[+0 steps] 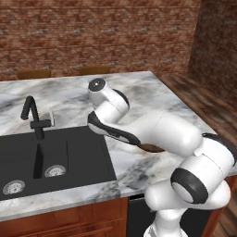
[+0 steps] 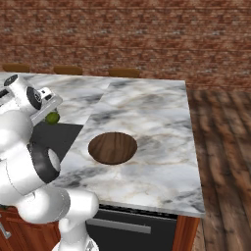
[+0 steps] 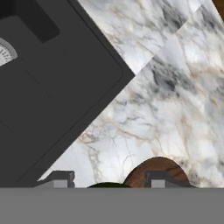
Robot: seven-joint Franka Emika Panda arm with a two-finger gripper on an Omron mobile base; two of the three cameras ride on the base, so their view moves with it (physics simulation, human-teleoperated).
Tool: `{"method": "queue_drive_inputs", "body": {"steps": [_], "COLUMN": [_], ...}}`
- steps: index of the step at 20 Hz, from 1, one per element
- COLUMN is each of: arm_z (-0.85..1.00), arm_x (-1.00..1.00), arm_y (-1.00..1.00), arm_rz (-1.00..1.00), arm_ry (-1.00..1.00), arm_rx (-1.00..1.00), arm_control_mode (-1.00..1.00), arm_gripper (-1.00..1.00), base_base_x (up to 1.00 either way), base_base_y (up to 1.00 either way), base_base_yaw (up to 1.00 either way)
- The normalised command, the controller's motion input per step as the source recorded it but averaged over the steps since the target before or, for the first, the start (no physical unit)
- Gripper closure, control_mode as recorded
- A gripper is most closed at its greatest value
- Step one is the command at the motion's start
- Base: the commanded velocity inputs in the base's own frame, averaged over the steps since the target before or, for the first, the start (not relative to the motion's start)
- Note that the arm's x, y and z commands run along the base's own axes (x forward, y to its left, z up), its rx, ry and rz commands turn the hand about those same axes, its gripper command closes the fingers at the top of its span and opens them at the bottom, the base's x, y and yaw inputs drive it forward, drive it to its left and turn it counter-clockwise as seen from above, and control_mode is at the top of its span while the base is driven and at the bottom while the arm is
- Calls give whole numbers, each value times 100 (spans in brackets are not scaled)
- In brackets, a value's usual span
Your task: Pick the tangerines from the cabinet and place them in one bowl. Pick the lime from the sink and place it in the other bowl.
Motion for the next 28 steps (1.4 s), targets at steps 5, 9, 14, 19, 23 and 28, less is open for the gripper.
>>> {"method": "queue_drive_inputs", "body": {"steps": [5,9,14,19,23,28], "arm_z": [1,1,0,0,0,-5], "arm_x": [0,0,0,0,0,1], "arm_y": [-97,-99,-99,-88,-47,0], "arm_rz": [-5,-3,-1,-3,-4,0], "arm_ry": [-3,-2,0,0,0,0], "arm_rx": [14,18,19,16,7,0], "arm_control_mode": [-100,-100,-100,-100,-100,-100], "arm_gripper": [100,100,100,100,100,100], "base_base_x": [0,0,0,0,0,0], "base_base_y": [0,0,0,0,0,0], "base_base_yaw": [0,0,0,0,0,0]}}
